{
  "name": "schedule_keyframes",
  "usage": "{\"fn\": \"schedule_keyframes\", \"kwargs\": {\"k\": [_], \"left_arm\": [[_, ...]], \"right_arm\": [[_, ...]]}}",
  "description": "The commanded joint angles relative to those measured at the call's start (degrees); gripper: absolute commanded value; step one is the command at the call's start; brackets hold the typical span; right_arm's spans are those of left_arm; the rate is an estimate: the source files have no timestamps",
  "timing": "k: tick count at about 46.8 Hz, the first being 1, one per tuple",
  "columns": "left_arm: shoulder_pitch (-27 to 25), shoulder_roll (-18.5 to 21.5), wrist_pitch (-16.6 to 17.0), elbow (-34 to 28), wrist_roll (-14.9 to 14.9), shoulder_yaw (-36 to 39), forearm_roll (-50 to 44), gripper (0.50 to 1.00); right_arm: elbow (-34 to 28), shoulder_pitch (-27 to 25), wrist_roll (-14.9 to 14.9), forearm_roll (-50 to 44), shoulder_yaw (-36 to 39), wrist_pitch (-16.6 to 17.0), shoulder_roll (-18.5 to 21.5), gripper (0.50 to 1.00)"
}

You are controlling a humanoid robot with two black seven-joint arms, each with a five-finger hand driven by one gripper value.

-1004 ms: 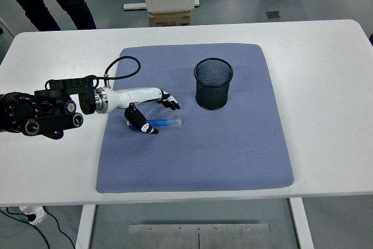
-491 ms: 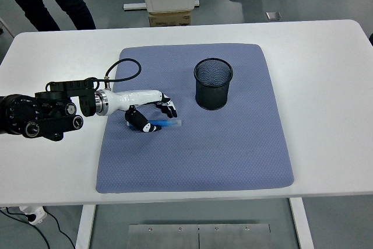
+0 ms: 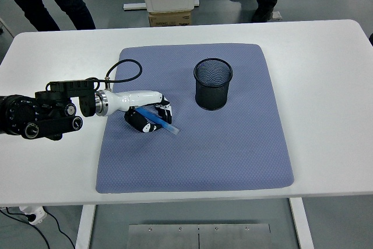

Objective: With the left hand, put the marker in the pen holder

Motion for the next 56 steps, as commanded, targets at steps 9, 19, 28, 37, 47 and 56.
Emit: {"fn": "schedule_keyframes", "kwargs": {"k": [9, 19, 28, 37, 47, 56], "left_arm": [[0.0, 0.0, 0.0, 0.0, -0.1, 0.0, 1.3, 0.5], [-0.1, 0.2, 0.0, 0.0, -0.3, 0.0, 1.3, 0.5], [-0.4, 0.4, -0.3, 0.0, -0.3, -0.1, 1.3, 0.5], [-0.9, 0.4, -0.7, 0.0, -0.3, -0.1, 1.1, 0.5], [-1.2, 0.6, -0.7, 0.0, -0.3, -0.4, 0.5, 0.5], [-1.5, 0.8, -0.7, 0.0, -0.3, -0.8, 0.4, 0.5]], "right_arm": [[0.0, 0.0, 0.0, 0.0, 0.0, 0.0, 0.0, 1.0], [0.0, 0.0, 0.0, 0.0, 0.0, 0.0, 0.0, 1.0], [0.0, -0.1, 0.0, 0.0, 0.0, 0.0, 0.0, 1.0], [0.0, -0.1, 0.0, 0.0, 0.0, 0.0, 0.0, 1.0], [0.0, 0.0, 0.0, 0.0, 0.0, 0.0, 0.0, 1.0], [0.0, -0.1, 0.0, 0.0, 0.0, 0.0, 0.0, 1.0]]}}
